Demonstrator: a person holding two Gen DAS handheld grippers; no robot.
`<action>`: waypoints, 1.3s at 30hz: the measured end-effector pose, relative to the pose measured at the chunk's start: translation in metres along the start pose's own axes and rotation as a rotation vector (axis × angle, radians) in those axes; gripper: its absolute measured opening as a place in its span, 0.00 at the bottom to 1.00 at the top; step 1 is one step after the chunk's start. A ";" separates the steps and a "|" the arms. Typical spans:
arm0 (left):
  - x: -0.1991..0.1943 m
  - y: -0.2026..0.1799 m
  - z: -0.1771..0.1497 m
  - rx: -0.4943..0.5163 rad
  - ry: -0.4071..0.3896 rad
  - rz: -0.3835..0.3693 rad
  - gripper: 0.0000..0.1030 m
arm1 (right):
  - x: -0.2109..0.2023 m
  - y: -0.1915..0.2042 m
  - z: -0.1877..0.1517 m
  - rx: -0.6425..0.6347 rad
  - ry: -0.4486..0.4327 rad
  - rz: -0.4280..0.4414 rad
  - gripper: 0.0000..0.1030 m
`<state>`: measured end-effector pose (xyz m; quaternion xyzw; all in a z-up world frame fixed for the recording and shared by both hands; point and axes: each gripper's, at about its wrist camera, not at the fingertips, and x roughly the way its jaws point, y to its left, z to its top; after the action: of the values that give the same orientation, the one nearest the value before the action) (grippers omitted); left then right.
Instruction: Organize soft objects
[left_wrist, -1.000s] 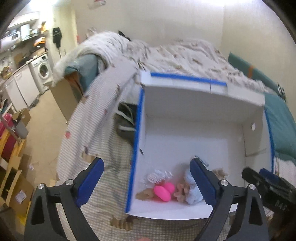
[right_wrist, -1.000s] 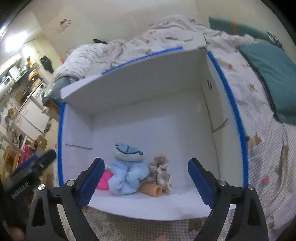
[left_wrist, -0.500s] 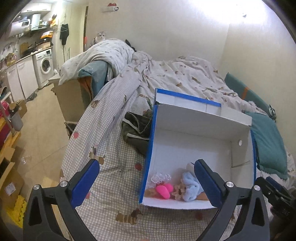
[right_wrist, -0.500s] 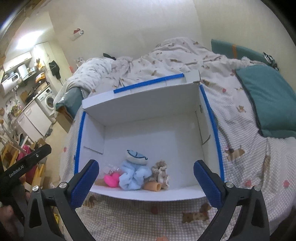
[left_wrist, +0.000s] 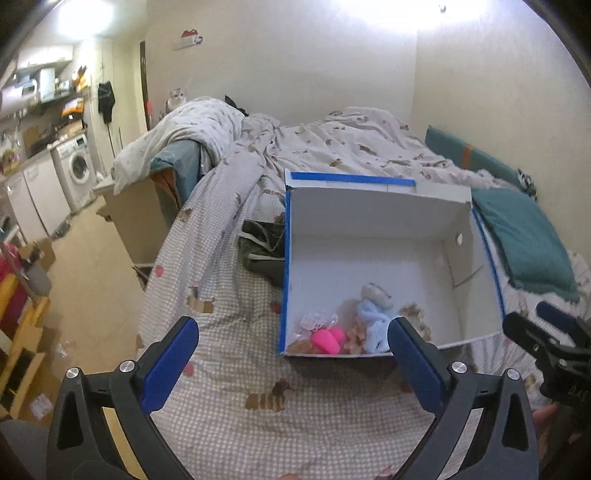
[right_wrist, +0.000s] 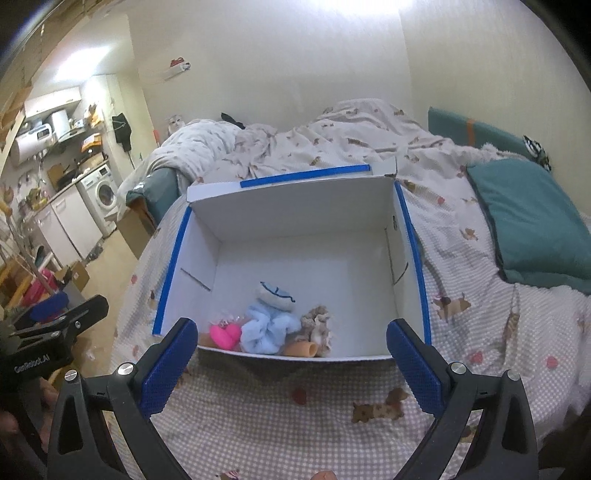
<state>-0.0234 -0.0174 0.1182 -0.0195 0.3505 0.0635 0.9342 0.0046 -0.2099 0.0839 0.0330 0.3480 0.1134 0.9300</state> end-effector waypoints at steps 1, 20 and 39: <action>-0.002 -0.001 -0.003 0.006 -0.006 0.019 0.99 | -0.001 0.001 -0.003 -0.007 -0.003 -0.004 1.00; 0.014 0.001 -0.011 -0.007 0.024 0.055 0.99 | 0.016 0.002 -0.016 -0.022 0.025 -0.042 1.00; 0.021 -0.008 -0.019 0.033 0.050 0.047 0.99 | 0.018 -0.006 -0.014 0.009 0.023 -0.054 1.00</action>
<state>-0.0192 -0.0243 0.0900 0.0025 0.3751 0.0794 0.9236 0.0096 -0.2120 0.0616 0.0264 0.3600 0.0871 0.9285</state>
